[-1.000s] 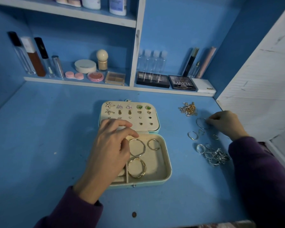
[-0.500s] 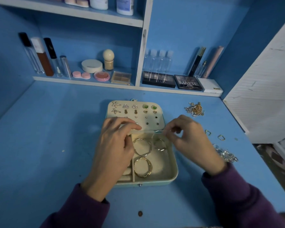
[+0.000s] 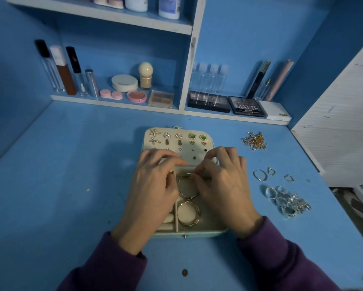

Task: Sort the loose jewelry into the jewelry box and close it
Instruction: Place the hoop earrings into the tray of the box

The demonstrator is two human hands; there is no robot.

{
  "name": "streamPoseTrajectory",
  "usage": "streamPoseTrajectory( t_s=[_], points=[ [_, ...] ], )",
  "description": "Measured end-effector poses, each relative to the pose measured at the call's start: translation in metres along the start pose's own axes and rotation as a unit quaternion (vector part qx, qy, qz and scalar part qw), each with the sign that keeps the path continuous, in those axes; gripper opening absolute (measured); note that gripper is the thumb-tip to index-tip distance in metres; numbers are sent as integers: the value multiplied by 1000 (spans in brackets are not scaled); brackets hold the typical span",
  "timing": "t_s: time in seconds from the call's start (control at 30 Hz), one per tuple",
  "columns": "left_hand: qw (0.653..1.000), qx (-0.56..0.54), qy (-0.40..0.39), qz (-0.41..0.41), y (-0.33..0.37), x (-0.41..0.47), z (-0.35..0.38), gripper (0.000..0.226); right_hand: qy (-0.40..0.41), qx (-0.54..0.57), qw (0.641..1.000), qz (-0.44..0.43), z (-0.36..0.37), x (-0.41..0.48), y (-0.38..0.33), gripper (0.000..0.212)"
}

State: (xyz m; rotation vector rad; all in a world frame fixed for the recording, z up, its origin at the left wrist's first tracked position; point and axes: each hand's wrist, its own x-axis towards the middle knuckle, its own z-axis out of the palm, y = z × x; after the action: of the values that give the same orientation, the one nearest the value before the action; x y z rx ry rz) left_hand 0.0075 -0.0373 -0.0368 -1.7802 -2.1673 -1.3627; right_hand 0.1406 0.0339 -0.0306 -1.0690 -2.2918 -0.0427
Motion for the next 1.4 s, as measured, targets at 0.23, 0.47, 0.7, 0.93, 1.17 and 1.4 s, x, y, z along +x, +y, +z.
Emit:
streamPoseTrajectory(
  t_s=[0.23,0.47,0.7,0.93,1.17,1.4],
  points=[
    [998,9,-23,58,-1,-1,3,23,36,88,994,52,-5,2,20,19],
    [978,112,-148,100,3,-5,7,26,41,122,987,97,-21,0,50,13],
    [974,126,-187,37,11,-4,3,31,42,112,985,122,-26,-5,65,7],
    [970,113,-206,57,12,-4,1,35,20,98,980,170,-37,2,93,6],
    [957,135,-258,0,18,-1,-4,42,-43,28,980,195,-53,11,127,9],
    [951,147,-271,-4,18,1,-5,43,-186,-17,961,202,-55,9,135,12]
  ],
)
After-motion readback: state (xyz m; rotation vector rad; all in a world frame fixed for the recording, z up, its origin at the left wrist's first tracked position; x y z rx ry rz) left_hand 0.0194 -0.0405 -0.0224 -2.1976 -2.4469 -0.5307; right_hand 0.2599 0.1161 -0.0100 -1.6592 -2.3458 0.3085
